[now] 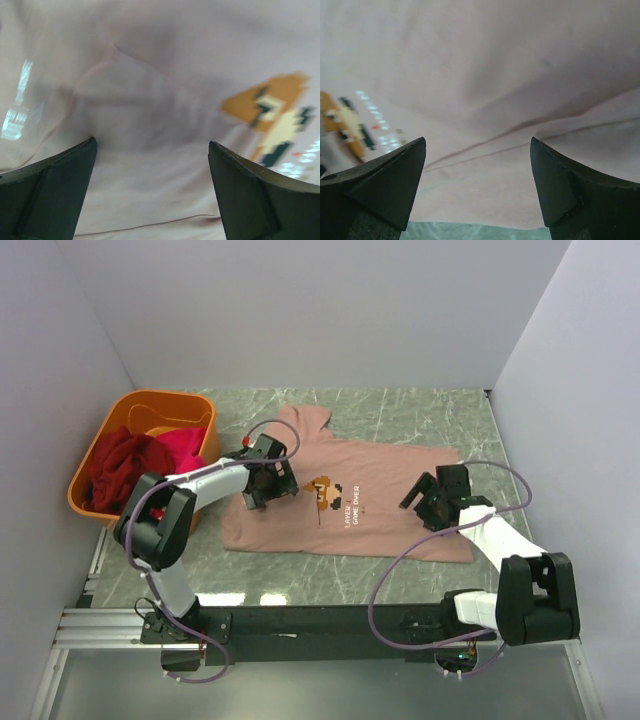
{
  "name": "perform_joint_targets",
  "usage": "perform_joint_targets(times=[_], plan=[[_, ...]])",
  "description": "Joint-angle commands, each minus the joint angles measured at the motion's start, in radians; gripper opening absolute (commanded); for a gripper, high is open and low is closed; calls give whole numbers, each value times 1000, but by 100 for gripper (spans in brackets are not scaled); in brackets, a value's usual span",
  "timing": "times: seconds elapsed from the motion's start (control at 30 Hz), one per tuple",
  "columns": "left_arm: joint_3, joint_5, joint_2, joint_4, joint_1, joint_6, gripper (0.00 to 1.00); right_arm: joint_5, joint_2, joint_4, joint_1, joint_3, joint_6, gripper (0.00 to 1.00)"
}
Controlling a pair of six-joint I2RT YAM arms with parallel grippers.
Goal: Fold and stack the t-shirts
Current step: Fold the tshirt
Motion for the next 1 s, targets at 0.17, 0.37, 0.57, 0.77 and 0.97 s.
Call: perform_joint_targets(times=[0.17,0.37,0.57,0.77,0.97], plan=[[-223,-25,-159,22,-4,-75,99,0,35,7,6,-146,17,90],[-298,-23,-264,-36,-16,-115,99,69,-134,-129,14,-168,40,91],[-81,-95,-261,-33,-24,-5,99,92,-161,-102,9,25,-9,92],[416,-206,12,-73,-5,185,100,91,-49,-54,-21,263,-50,93],[875,-39,360,-19,90,432,100,50,54,-63,-73,345,-102,93]])
